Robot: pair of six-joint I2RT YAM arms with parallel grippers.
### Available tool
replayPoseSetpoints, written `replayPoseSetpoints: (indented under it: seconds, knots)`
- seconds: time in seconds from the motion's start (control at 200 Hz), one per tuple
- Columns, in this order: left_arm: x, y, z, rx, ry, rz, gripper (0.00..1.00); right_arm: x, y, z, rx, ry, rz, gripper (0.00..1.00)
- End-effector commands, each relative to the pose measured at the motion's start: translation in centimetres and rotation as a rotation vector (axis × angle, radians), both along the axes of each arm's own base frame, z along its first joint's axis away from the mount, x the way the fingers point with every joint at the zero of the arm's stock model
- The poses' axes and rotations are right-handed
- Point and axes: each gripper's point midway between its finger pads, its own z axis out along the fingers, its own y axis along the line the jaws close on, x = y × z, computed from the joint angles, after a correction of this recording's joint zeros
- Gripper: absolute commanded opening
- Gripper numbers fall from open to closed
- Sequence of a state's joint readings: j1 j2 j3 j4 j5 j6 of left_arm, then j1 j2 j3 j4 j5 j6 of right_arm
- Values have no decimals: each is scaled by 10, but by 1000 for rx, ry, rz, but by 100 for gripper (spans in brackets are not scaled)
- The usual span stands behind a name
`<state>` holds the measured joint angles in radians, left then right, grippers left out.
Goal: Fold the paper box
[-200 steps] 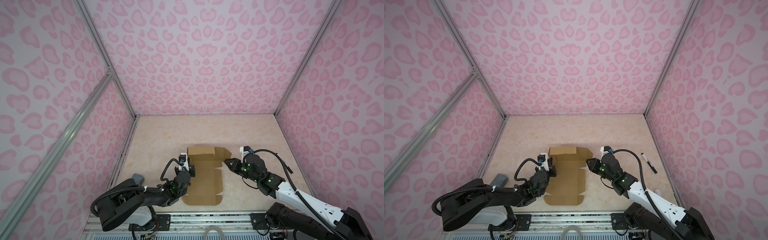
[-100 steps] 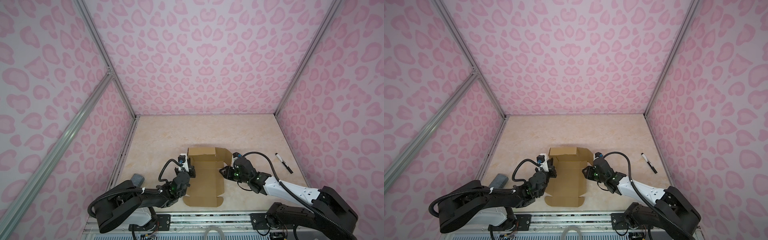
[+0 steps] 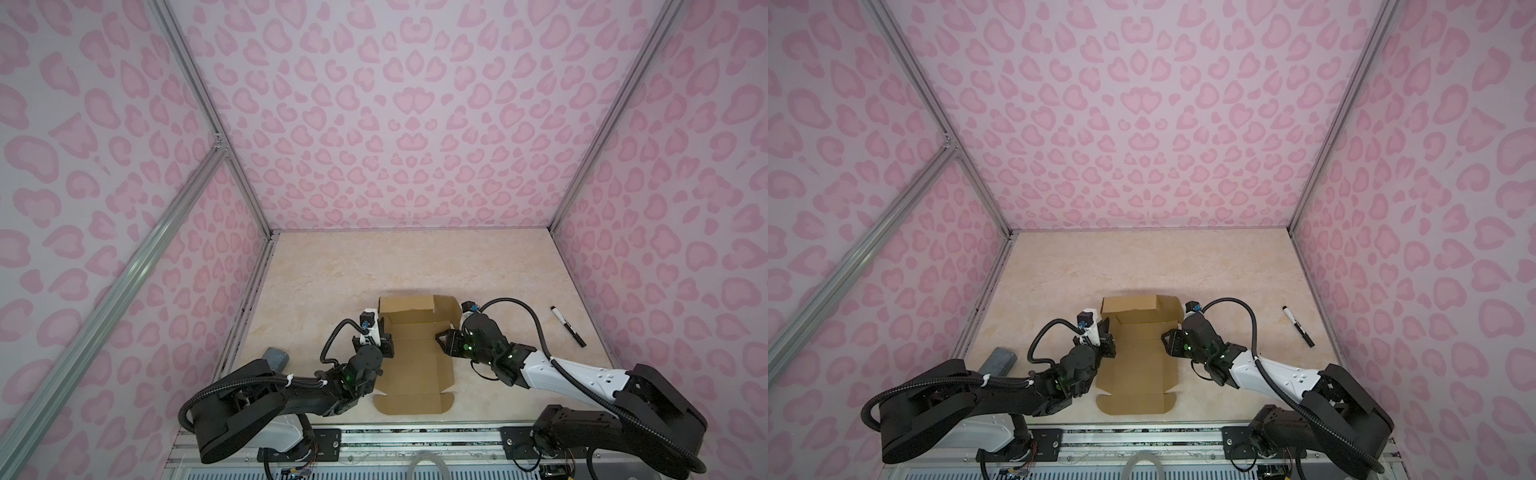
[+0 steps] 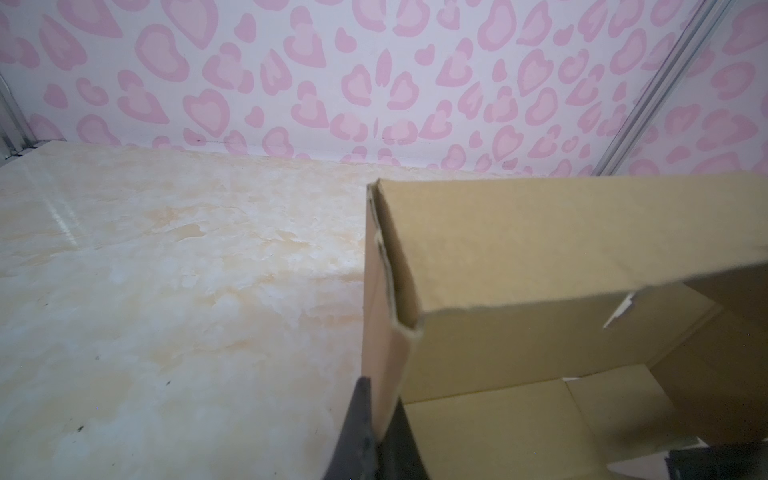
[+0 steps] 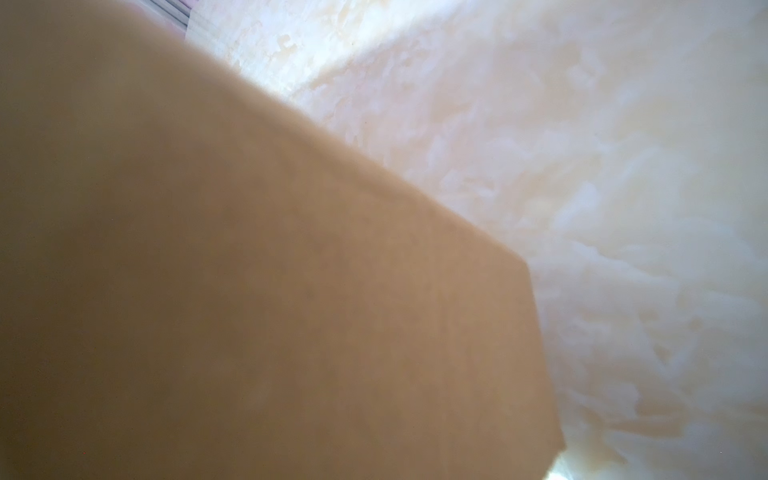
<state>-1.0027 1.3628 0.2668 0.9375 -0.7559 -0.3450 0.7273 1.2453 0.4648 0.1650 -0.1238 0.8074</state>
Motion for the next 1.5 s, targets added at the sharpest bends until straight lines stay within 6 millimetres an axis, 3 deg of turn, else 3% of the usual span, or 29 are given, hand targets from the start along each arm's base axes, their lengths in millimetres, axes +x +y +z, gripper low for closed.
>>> replayPoseSetpoints:
  seconds: [0.0,0.105,0.26,0.435,0.6,1.1,1.495]
  knots:
    - [3,0,5,15,-16,14,4,4,-17,2,-73,-58,-44,43]
    - [3,-1,6,22,-17,7,4,5,-32,1,-77,-97,-98,44]
    - [3,-4,8,21,-18,-1,4,6,-35,3,-70,-114,-105,45]
    - [1,-4,7,6,-11,-10,4,12,-16,17,8,-156,-49,45]
    - [0,-4,6,-5,-4,-13,4,13,-3,18,32,-140,-5,44]
    - [0,-8,5,-14,2,-27,4,9,21,39,190,-177,69,43]
    - [0,-9,6,-15,1,-31,4,10,49,30,208,-182,102,42]
